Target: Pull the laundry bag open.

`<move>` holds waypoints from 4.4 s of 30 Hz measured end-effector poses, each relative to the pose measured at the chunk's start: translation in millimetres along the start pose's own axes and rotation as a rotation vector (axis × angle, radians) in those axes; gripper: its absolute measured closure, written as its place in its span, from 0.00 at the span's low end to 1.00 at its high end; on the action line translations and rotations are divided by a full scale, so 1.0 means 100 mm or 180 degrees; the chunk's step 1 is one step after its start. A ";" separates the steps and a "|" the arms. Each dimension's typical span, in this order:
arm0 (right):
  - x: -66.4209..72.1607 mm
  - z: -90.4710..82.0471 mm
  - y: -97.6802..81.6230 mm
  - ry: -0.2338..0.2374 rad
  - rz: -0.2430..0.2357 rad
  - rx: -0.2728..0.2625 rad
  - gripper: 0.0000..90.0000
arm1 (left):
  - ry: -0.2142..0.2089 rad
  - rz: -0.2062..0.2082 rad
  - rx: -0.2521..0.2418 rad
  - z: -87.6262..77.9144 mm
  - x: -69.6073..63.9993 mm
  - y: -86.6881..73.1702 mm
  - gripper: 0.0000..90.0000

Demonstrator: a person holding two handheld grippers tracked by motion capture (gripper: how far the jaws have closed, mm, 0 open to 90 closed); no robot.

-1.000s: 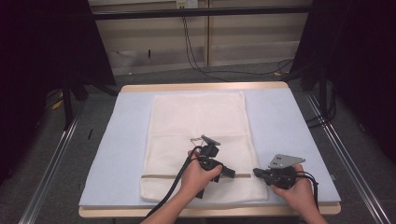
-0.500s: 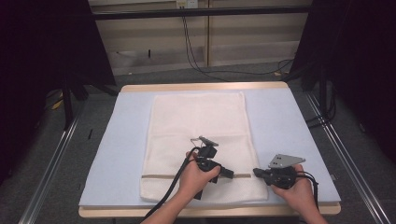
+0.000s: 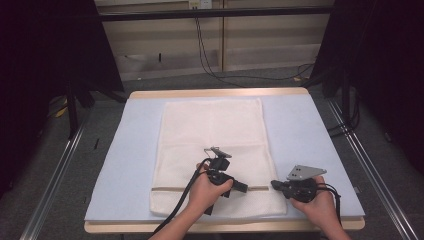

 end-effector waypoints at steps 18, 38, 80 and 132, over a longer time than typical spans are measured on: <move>0.00 0.00 0.00 0.0038 0.0043 0.0003 1.00 | -0.0037 -0.0013 0.0033 -0.10 0.06 -0.05 0.97; -0.01 0.00 0.00 0.0042 0.0051 0.0013 1.00 | -0.0141 -0.0130 -0.0179 -0.42 0.15 -0.08 0.95; 0.00 0.00 0.00 0.0033 0.0042 0.0024 1.00 | -0.0033 -0.0231 -0.0169 -0.44 0.20 -0.08 0.97; -0.01 0.00 0.00 0.0038 0.0073 0.0037 1.00 | 0.0061 -0.0326 -0.0256 -0.88 0.38 -0.26 0.97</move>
Point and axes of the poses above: each handheld gripper's, and its own axes: z roughly forward along the jaws, y roughly out of its top, x roughly to its left, the point moved 7 cm from there along z, roughly forward along the jaws, and after that the axes turned 7 degrees about -y, right-handed, at the moved point
